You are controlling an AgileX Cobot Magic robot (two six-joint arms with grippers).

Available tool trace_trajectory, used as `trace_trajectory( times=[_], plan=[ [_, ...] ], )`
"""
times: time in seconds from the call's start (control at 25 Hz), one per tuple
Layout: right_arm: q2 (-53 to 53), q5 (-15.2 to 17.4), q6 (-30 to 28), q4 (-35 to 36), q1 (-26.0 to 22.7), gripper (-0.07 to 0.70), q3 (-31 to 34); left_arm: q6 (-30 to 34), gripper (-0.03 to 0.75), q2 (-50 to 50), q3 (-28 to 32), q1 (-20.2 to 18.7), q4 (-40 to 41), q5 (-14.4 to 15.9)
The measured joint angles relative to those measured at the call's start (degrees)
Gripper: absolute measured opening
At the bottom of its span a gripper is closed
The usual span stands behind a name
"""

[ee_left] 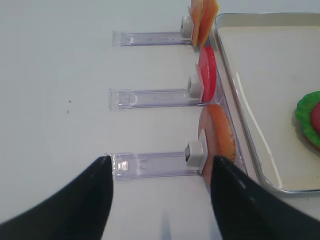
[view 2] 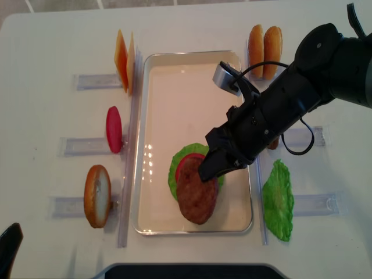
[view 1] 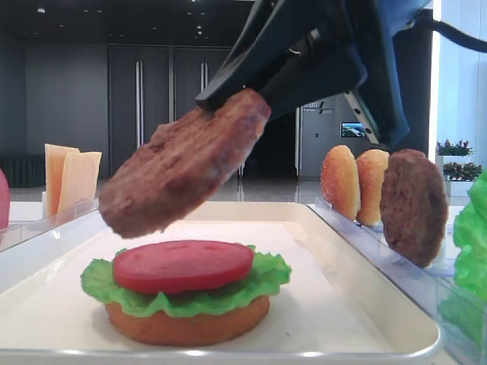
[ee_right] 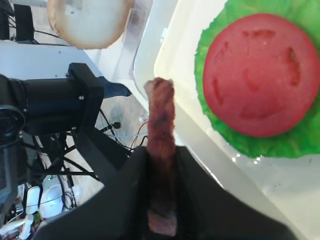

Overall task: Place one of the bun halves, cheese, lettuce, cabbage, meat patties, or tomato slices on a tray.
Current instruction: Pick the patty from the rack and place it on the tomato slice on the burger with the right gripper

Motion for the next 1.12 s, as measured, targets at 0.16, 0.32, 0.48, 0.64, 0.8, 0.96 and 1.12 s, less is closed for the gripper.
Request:
trace_trajectory(
  times=[0.16, 0.32, 0.48, 0.64, 0.8, 0.96, 1.12],
  plan=[
    [0.11, -3.03, -1.14, 0.00, 0.00, 0.134, 0.00, 0.00, 0.471, 0.00, 0.00, 0.00, 0.00, 0.00],
    [1.34, -3.88, -3.16, 1.49, -0.48, 0.134, 0.00, 0.00, 0.471, 0.00, 0.00, 0.00, 0.00, 0.00],
    [2.47, -4.14, -4.24, 3.74, -1.52, 0.134, -0.05, 0.00, 0.471, 0.00, 0.00, 0.00, 0.00, 0.00],
    [2.54, -4.35, -5.13, 6.26, -1.58, 0.134, -0.16, -0.05, 0.471, 0.00, 0.00, 0.00, 0.00, 0.00],
    [2.54, -4.94, -5.18, 6.39, -1.58, 0.134, -0.23, -0.14, 0.471, 0.00, 0.00, 0.00, 0.00, 0.00],
    [2.71, -5.41, -5.18, 6.66, -1.58, 0.134, -0.23, -0.14, 0.471, 0.00, 0.00, 0.00, 0.00, 0.00],
    [4.17, -5.22, -5.18, 8.13, -1.58, 0.134, -0.41, -0.14, 0.471, 0.00, 0.00, 0.00, 0.00, 0.00]
  ],
)
